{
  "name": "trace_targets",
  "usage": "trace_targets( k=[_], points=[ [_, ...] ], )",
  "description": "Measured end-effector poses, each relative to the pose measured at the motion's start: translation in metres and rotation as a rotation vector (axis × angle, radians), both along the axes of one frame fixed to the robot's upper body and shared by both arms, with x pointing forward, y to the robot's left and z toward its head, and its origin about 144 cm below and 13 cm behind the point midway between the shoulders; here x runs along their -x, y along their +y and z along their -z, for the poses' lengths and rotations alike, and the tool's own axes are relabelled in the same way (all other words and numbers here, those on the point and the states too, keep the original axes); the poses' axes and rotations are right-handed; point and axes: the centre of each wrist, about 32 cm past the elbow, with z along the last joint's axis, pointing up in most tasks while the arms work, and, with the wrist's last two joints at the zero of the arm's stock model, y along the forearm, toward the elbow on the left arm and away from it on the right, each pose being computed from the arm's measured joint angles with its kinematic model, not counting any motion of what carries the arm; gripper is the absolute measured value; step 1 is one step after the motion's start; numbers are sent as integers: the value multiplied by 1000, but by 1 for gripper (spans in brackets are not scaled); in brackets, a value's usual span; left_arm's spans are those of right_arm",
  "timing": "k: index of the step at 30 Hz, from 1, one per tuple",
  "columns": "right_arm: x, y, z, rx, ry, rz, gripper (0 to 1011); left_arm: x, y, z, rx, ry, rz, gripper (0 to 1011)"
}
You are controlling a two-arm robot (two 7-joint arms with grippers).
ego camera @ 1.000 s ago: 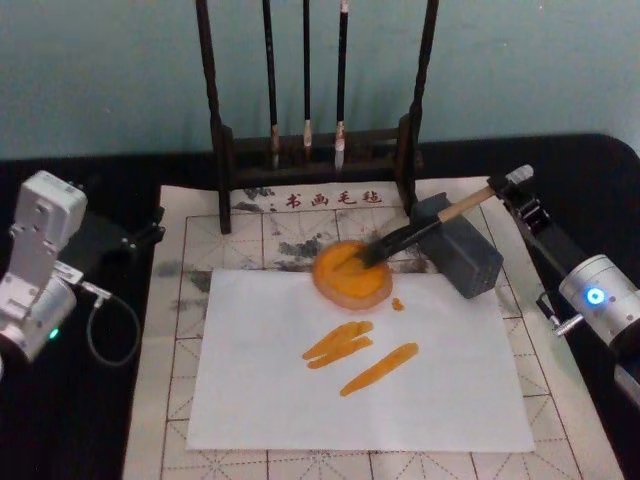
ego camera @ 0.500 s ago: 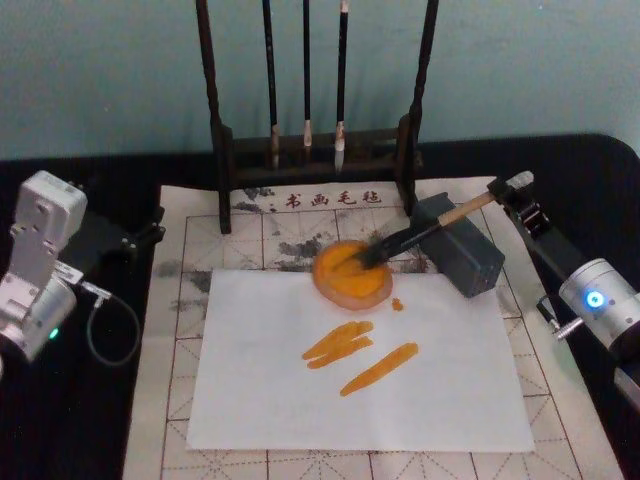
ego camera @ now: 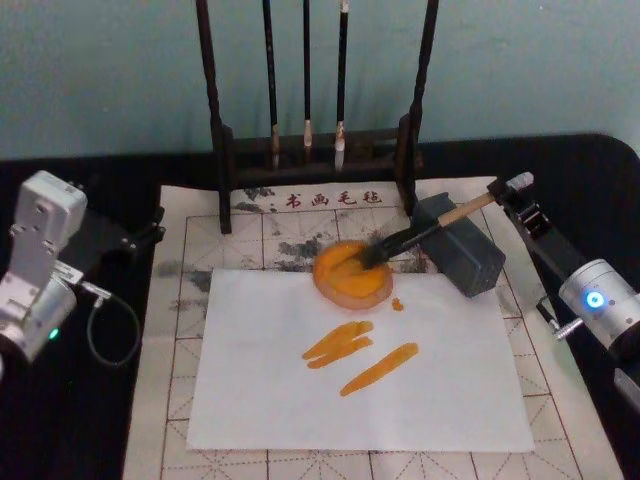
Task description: Pick up the brush from the inkstone, write on the paper, then place the brush back to its original position.
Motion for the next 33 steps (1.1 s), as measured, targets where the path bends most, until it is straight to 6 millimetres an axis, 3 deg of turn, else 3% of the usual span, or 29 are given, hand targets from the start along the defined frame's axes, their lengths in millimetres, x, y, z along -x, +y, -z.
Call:
trace_targets(
  k=[20,23,33],
  points=[
    [0,0,0,2,-2,-2,175,0,0,0,0,0,0,1001],
    [0,0,0,2,-1,-3,210,0,0,0,0,0,0,1001],
    [0,0,0,2,-1,-3,541,0,0,0,0,0,0,1001]
  ],
)
